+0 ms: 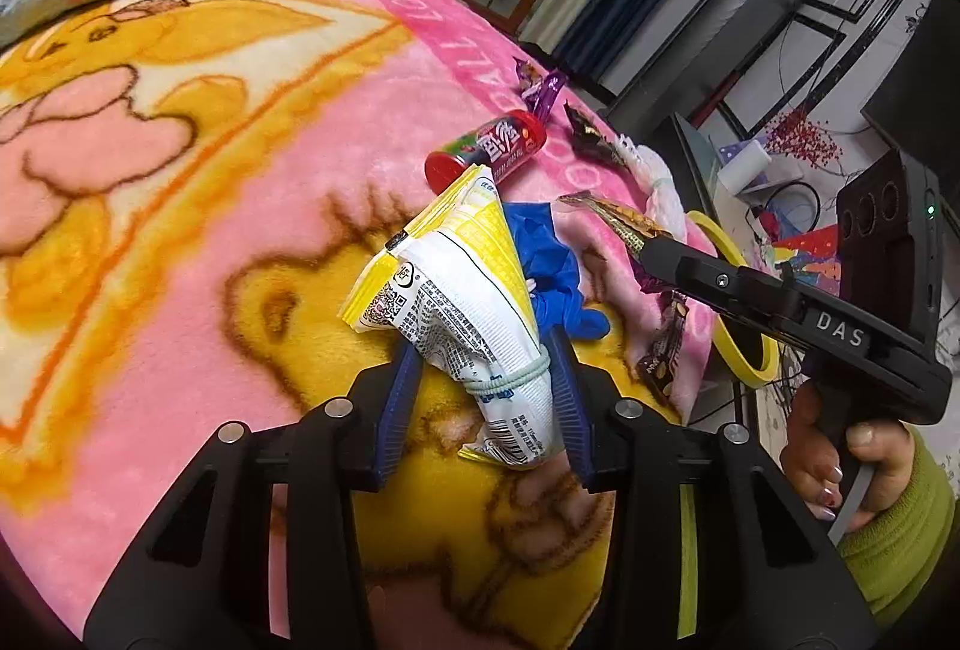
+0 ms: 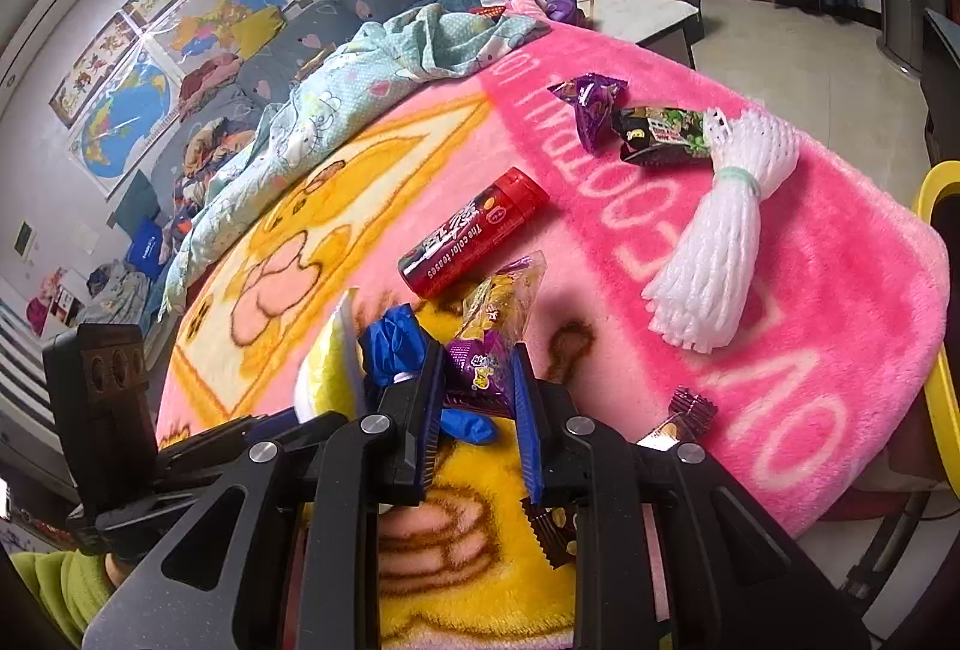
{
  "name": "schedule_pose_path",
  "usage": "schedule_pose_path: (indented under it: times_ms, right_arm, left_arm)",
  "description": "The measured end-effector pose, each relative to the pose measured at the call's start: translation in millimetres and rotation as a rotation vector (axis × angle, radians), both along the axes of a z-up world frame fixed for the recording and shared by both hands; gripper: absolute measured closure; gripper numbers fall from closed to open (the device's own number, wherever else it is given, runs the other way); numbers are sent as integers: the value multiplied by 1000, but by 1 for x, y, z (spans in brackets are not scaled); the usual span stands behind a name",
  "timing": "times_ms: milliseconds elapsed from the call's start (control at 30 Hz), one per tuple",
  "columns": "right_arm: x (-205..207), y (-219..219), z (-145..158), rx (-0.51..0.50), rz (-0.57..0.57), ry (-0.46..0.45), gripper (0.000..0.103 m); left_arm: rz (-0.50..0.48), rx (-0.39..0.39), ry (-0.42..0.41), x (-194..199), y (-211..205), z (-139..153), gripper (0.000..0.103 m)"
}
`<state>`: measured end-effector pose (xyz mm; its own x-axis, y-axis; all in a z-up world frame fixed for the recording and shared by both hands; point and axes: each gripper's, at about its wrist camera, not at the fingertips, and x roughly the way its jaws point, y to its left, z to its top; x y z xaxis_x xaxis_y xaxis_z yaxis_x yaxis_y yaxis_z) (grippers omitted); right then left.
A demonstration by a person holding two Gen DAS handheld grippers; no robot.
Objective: Collect trash
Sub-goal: 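Grasp the yellow snack bag with the left tool while the right tool grasps a purple candy wrapper, then carry the snack bag and purple wrapper over the yellow bin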
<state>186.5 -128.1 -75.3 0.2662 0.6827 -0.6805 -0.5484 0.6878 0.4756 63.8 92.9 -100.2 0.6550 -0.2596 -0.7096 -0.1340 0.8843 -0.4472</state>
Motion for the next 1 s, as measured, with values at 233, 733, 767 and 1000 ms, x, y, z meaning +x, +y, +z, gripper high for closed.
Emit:
schedule_pose_path:
  times_ms: [233, 733, 767, 1000]
  right_arm:
    - [-4, 0, 9, 3, 4, -31, 82]
    - [0, -19, 38, 39, -24, -105, 82]
    - [2, -21, 39, 43, -29, -108, 82]
    - [8, -37, 53, 59, -65, -149, 82]
  left_arm:
    - [39, 0, -71, -10, 10, 22, 70]
    - [13, 33, -182, -5, -10, 60, 70]
    - [6, 41, -191, -3, -14, 63, 70]
    - [-19, 59, -224, 10, -26, 73, 70]
